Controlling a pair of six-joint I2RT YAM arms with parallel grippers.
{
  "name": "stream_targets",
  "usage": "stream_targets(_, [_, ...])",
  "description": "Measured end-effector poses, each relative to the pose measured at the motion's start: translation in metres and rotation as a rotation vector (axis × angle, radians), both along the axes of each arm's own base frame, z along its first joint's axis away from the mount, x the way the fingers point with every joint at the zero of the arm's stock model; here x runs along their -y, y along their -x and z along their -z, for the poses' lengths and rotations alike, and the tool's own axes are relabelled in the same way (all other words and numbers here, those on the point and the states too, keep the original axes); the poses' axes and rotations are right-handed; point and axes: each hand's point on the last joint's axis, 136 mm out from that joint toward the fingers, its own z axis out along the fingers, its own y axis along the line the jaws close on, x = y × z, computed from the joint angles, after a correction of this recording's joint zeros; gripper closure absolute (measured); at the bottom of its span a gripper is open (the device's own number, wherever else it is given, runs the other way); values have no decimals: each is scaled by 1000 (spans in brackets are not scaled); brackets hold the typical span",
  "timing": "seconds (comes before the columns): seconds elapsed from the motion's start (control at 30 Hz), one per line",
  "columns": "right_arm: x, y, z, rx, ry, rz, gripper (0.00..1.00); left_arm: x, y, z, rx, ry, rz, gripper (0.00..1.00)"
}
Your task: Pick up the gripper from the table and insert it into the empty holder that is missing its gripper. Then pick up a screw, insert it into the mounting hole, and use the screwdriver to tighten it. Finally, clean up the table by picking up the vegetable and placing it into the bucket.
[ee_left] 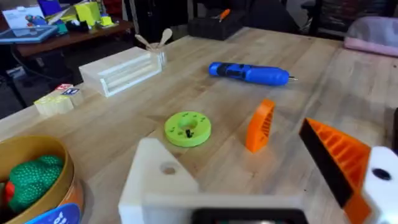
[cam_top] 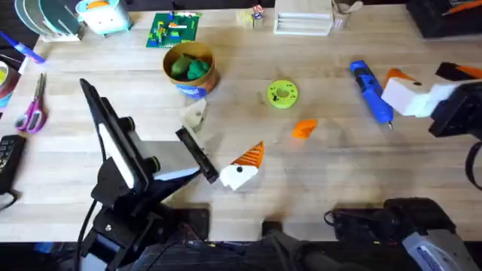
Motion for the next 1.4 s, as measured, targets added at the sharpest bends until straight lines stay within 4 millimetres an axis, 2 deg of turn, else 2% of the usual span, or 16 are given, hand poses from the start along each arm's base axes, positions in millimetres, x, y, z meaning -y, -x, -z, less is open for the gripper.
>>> stream_targets(0.7, [0,0,0,0,-1,-1,121,0,0,0,0,0,2,8])
stream_targets(0.9, [-10,3,4,-21,-41,-43,122,0,0,0,0,0,2,8])
stream_targets(1.03, [-24,4,3,-29,-88,-111,121,0,0,0,1,0,3,9])
stream_targets(1.13, [-37,5,24,-138,-100,-190,119,1,1,0,0,1,8,8])
stream_targets(1.23, [-54,9,59,-335,-76,-299,119,1,1,0,0,1,10,8])
stream_targets(1.33, [-71,16,79,-496,4,-418,120,1,1,0,0,1,11,8])
stream_targets(1.4, [-82,17,85,-559,82,-495,121,1,1,0,0,1,11,8])
